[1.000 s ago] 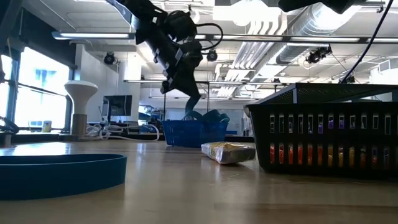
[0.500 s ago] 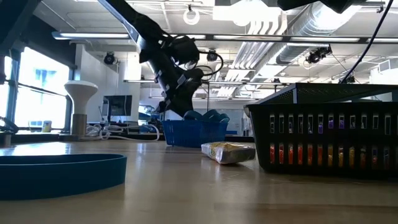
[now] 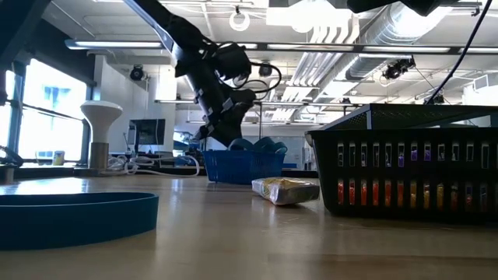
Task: Pick & Place Office Desk Supplies
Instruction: Put the top blue rubber band into the blue bin
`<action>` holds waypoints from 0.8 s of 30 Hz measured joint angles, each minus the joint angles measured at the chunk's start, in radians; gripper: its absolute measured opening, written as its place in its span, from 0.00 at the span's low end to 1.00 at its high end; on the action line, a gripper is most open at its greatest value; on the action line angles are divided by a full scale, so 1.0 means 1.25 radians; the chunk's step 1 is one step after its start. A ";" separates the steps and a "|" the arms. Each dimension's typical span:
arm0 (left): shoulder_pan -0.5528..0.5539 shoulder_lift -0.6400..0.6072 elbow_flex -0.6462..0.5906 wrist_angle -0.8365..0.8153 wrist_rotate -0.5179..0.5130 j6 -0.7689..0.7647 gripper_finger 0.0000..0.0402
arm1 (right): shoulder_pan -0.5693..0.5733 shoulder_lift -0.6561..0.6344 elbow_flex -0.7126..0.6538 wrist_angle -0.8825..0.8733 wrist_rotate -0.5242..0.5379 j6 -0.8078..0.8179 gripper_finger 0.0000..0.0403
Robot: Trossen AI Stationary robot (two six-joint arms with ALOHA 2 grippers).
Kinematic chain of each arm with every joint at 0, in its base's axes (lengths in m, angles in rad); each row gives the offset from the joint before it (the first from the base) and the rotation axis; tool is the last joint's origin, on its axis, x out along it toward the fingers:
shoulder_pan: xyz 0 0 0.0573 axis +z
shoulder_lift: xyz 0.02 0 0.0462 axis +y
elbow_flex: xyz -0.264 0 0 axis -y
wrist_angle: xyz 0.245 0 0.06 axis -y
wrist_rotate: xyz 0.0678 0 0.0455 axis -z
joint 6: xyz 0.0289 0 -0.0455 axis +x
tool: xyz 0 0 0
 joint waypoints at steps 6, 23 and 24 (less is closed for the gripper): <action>-0.032 0.000 0.000 0.008 -0.025 0.034 0.13 | 0.000 0.000 0.000 0.000 0.000 0.000 0.36; -0.081 -0.050 0.002 -0.009 -0.147 0.073 0.32 | 0.000 0.000 0.000 0.000 0.000 0.006 0.36; -0.083 -0.059 0.002 -0.013 -0.158 0.076 0.32 | 0.000 0.000 0.000 0.000 0.000 0.006 0.36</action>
